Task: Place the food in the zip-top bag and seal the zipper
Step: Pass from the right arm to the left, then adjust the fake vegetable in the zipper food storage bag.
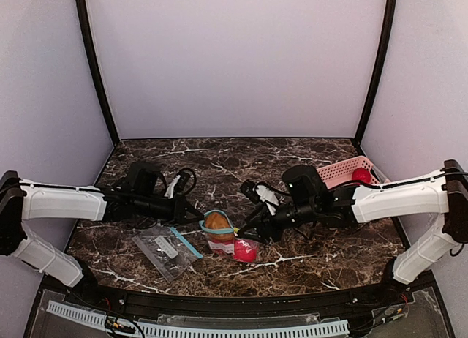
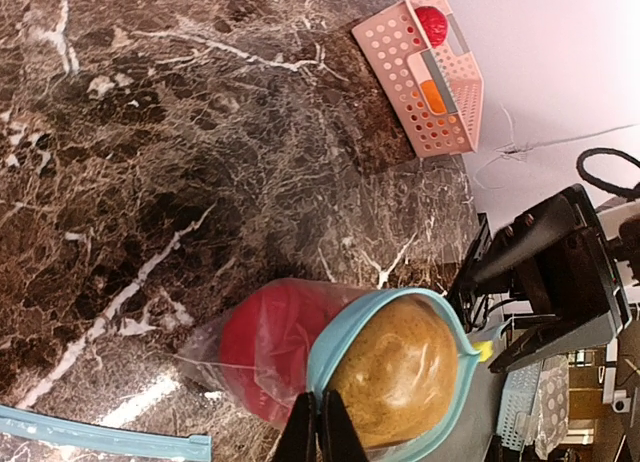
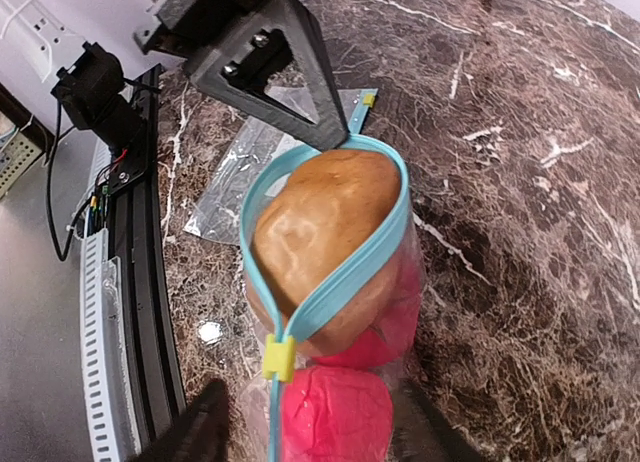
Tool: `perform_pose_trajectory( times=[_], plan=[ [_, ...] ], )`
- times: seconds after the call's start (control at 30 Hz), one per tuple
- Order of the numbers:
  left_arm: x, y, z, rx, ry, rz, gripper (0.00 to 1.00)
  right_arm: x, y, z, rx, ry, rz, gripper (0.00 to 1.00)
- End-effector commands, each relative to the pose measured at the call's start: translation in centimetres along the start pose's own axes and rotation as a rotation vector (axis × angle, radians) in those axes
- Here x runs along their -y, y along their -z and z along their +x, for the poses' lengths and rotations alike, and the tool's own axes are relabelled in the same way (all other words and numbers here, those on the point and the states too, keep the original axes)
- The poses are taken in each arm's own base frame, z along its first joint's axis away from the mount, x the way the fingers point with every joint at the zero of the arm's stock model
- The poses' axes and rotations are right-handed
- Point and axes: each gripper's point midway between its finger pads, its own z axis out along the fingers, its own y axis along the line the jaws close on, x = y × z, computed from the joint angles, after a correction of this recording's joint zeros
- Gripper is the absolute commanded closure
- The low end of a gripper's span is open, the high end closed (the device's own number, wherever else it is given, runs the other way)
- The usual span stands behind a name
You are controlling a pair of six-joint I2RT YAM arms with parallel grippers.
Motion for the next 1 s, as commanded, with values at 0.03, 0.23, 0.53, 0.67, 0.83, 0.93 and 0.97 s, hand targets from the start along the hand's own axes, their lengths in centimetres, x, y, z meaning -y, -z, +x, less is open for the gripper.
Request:
perform_pose_trajectory(
  times=[0.03,0.23,0.53,0.67,0.83,0.93,0.97],
  plan=[
    [2.0,1.0,-0.5,0.033,-0.083,0.072,0.99,0.5,1.5,-3.0,0.043,-0.069,0.087,0.23],
    [2.0,1.1,-0.4,0.027,-0.088,0.073,0.99,1.5,1.1,-4.5,0.004,-0.206,0.237,0.1],
    [1.7,1.4,-0.3,0.038,-0.097,0.049,0.99,2.4,-3.5,-6.1,-0.037,-0.371,0.369,0.1],
    [1.8,1.5,-0.3,0.041,-0.101,0.048,0.99,3.1,-5.2,-6.4,-0.06,-0.409,0.416,0.12],
    [1.8,1.4,-0.1,0.037,-0.105,0.046,0.99,4.1,-6.5,-5.8,-0.101,-0.439,0.473,0.13],
    [1.8,1.4,-0.2,0.043,-0.107,0.042,0.99,4.3,-6.9,-4.8,-0.134,-0.436,0.494,0.14],
    [1.8,1.5,-0.3,0.046,-0.109,0.041,0.99,4.3,-7.0,-4.6,-0.141,-0.435,0.496,0.16]
  ],
)
